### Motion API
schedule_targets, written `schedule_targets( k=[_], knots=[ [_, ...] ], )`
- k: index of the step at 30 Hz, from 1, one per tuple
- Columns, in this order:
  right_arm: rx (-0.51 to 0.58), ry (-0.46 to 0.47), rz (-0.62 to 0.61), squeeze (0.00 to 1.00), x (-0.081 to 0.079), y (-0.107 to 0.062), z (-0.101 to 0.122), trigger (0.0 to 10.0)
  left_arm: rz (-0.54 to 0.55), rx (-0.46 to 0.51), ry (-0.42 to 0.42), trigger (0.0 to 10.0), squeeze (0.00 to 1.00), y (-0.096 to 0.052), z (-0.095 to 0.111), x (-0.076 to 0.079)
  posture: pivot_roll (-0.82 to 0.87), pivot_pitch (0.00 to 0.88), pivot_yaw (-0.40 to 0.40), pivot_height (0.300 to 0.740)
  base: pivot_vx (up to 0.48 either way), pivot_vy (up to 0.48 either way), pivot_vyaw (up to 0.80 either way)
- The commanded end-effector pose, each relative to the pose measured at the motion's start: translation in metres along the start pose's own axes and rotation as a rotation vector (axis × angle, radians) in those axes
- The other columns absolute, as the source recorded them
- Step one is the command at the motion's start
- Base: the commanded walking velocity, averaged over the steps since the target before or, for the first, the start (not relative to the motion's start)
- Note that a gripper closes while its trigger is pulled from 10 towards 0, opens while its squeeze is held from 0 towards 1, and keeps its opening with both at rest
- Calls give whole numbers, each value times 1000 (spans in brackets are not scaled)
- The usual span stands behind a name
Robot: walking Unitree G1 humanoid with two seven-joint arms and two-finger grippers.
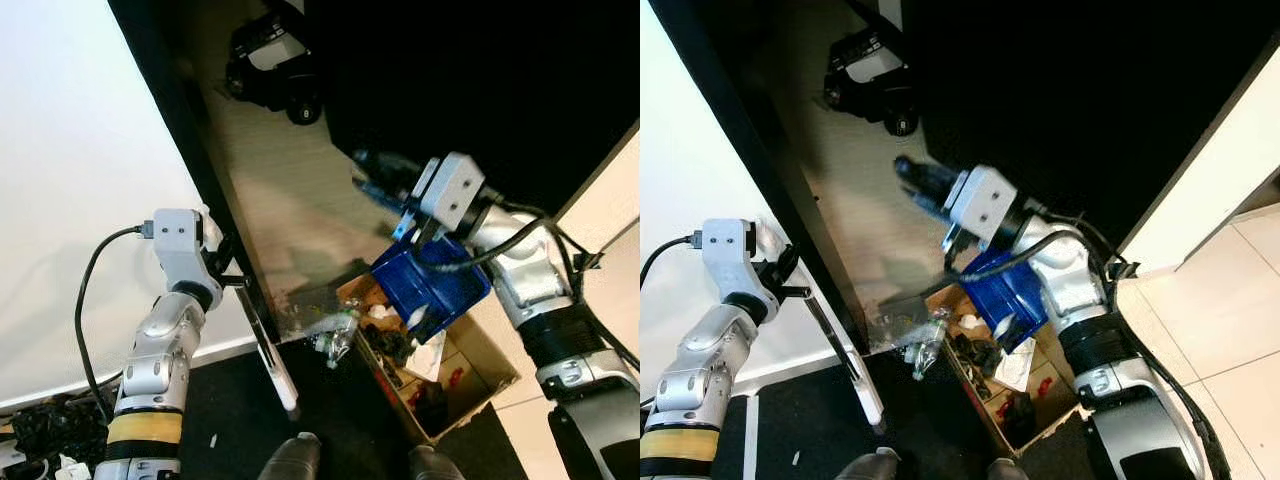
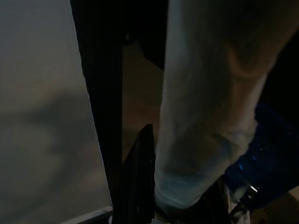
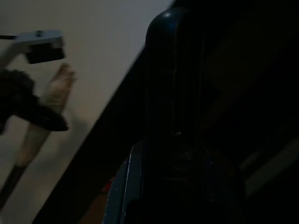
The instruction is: Sweep floor
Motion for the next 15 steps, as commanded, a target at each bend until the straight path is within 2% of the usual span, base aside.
schedule_targets(
  k=[1,5,8,10,11,15],
  knots=[
    [88,-109,82,0,-10,4,16,10000,-13,38,-7,10000,0,-1,5,4,110,128,-6,740,0,0,0],
    [142,-175,164,0,-25,4,23,10000,-16,38,-7,10000,0,0,5,5,111,125,-5,740,0,0,0],
    [215,-295,240,0,-36,4,34,10000,-17,39,-6,10000,0,-1,5,5,113,124,-8,740,0,0,0],
    [223,-313,239,0,-36,5,35,10000,-16,39,-7,10000,0,-1,5,5,114,124,-8,740,0,0,0],
    [238,-364,256,0,-35,5,38,10000,-15,39,-6,10000,0,-1,5,5,114,122,-7,740,0,0,0],
    [246,-385,240,0,-31,7,41,10000,-16,36,-5,10000,0,-2,4,5,113,120,-5,740,0,0,0]
  ],
)
Point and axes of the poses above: a point about 5 cm out from each wrist's last joint towards the gripper, its own y axis pointing out of the wrist towards the gripper, its own z axis along the axis of the wrist's last joint, x = y × z, the point moved 2 cm from there along y, pointing out of the wrist towards the gripper, and after that the axes turned 15 degrees about -y, right-handed, at the moved point
